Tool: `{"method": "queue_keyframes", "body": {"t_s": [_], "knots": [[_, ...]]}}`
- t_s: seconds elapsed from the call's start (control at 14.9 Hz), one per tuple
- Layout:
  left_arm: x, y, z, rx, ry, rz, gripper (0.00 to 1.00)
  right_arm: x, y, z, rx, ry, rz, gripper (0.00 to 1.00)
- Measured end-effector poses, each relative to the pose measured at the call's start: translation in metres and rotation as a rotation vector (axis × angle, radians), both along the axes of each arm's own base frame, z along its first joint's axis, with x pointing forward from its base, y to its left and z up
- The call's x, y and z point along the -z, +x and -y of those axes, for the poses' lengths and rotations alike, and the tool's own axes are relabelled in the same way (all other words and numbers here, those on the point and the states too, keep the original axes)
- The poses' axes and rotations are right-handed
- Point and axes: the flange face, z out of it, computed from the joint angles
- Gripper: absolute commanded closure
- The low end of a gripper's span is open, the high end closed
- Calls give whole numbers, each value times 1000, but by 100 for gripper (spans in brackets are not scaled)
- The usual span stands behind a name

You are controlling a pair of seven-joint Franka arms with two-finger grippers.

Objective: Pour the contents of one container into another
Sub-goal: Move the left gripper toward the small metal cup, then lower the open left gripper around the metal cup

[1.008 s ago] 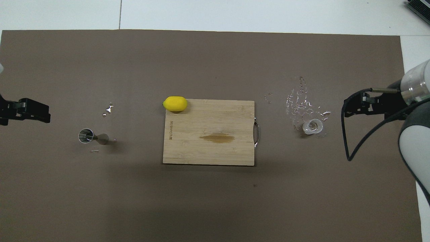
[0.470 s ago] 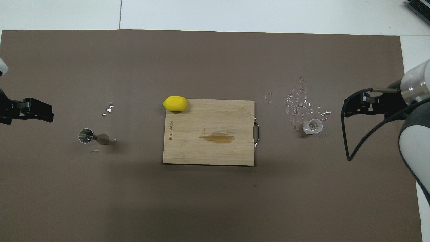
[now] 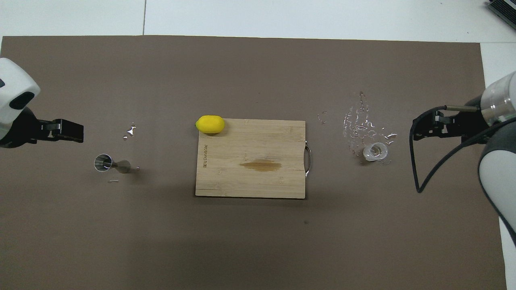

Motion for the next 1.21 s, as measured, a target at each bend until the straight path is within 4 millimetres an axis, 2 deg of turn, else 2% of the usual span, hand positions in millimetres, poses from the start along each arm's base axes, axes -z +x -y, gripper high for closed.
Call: {"method": "queue_keyframes", "body": {"t_s": [0.2, 0.4, 0.54, 0.74, 1.21], "knots": [[18, -4, 2, 8, -4, 92, 0, 0, 0, 0, 0, 0, 0, 0], [28, -8, 8, 22, -5, 114, 0, 0, 0, 0, 0, 0, 0, 0], [40, -9, 20, 45, -9, 136, 0, 0, 0, 0, 0, 0, 0, 0], [56, -15, 47, 97, -14, 137, 0, 0, 0, 0, 0, 0, 0, 0], [59, -25, 87, 161, -33, 126, 0, 0, 0, 0, 0, 0, 0, 0]]}}
